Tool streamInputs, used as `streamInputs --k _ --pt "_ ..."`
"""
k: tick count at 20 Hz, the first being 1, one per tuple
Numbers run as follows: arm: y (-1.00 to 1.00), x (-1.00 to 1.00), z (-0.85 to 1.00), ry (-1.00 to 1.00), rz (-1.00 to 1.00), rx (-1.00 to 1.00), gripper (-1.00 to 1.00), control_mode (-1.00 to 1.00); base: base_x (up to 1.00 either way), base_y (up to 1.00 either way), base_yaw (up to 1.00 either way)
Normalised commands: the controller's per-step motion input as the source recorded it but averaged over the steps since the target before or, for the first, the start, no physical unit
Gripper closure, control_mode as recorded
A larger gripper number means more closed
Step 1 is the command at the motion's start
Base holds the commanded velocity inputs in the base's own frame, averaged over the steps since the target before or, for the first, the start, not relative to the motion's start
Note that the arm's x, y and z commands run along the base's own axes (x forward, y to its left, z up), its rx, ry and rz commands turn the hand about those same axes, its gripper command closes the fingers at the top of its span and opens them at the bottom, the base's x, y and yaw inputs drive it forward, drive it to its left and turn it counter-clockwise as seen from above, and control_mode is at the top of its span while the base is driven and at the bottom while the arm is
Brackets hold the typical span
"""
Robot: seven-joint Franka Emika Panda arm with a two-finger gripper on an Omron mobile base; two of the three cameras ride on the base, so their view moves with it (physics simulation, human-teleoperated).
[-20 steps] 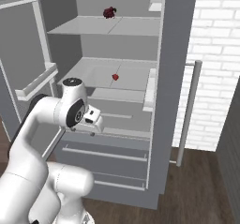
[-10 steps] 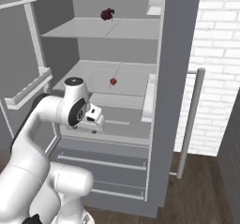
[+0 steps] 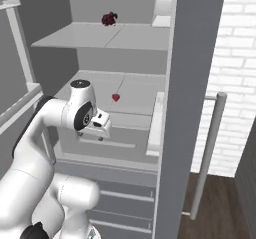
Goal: Take the strawberry from the fridge and place it on top of the pancake, located on the dining counter.
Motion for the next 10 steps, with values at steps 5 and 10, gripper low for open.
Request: streamInputs --k 5,10 --pt "0.00 0.00 0.00 0.00 0.00 0.00 -1.00 1.00 0.48 0.00 0.00" --pt "0.00 0.00 0.00 0.00 0.00 0.00 -1.00 1.00 0.46 0.00 0.00"
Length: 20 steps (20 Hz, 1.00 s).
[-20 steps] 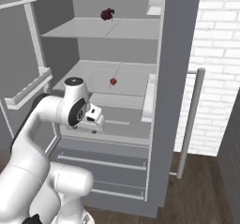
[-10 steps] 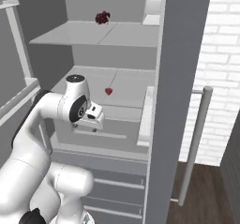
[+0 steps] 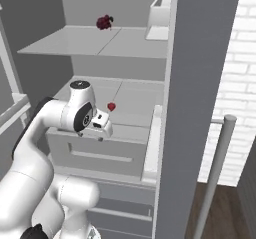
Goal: Take the strawberry from the fridge and place it on top of the pancake, located on the dining counter.
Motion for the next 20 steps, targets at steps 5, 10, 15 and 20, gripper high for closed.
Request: streamInputs --k 5,10,15,20 --pt "0.00 0.00 0.00 0.00 0.00 0.00 -1.00 1.00 0.33 0.00 0.00" --pt "0.00 0.00 0.00 0.00 0.00 0.00 -1.00 1.00 0.34 0.00 0.00" --pt "0.00 0.23 0.06 -0.04 0.01 -0.01 -1.00 -1.00 0.00 0.00 0.00" --pt "0.00 0.52 0.11 -0.25 0.04 -0.10 -1.00 -1.00 0.00 0.00 0.00"
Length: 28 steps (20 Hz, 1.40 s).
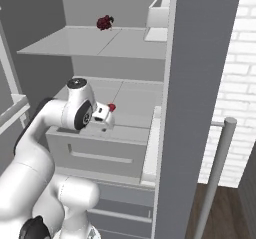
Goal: Take the strawberry from the fridge and place it on top of the pancake, located on the dining counter.
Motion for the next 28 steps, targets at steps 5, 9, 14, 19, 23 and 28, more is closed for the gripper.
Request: streamInputs --k 5,9,14,19,23,28 --pt "-0.03 0.41 0.20 -0.33 0.00 -0.08 -1.00 -1.00 0.00 0.00 0.00" --pt "-0.10 0.39 0.14 -0.23 0.03 0.00 -1.00 -1.00 0.00 0.00 0.00" --pt "0.00 0.41 0.23 -0.03 0.00 0.00 -1.00 -1.00 0.00 0.00 0.00" --pt "0.00 0.65 -0.02 0.04 0.02 0.01 -1.00 -1.00 0.00 0.00 0.00" --pt "0.00 0.89 0.00 0.13 0.00 0.03 -1.00 -1.00 0.00 0.00 0.00" --pt "0.01 0.58 -0.06 0.03 0.00 0.00 -1.00 -1.00 0.00 0.00 0.00"
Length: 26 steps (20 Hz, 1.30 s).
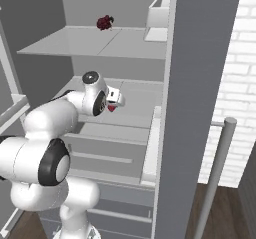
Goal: Take the strawberry from the fridge and place it on top of the pancake, located on the dining counter.
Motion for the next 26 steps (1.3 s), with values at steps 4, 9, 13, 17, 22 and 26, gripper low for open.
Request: streamInputs --k 4,9,13,17,22,26 --pt "0.00 0.53 -0.26 0.11 0.00 0.00 -1.00 -1.00 0.00 0.00 0.00" --pt "0.01 0.43 -0.41 0.10 0.00 0.00 -1.00 -1.00 0.00 0.00 0.00" --pt "0.00 0.51 -0.33 0.09 0.00 0.00 -1.00 -1.00 0.00 0.00 0.00" --pt "0.00 0.55 -0.28 0.08 0.00 0.00 -1.00 -1.00 0.00 0.00 0.00" --pt "0.00 0.42 -0.32 0.04 0.00 0.00 -1.00 -1.00 0.00 0.00 0.00" --pt "0.00 0.19 -0.32 0.00 0.00 0.00 -1.00 -1.00 0.00 0.00 0.00"
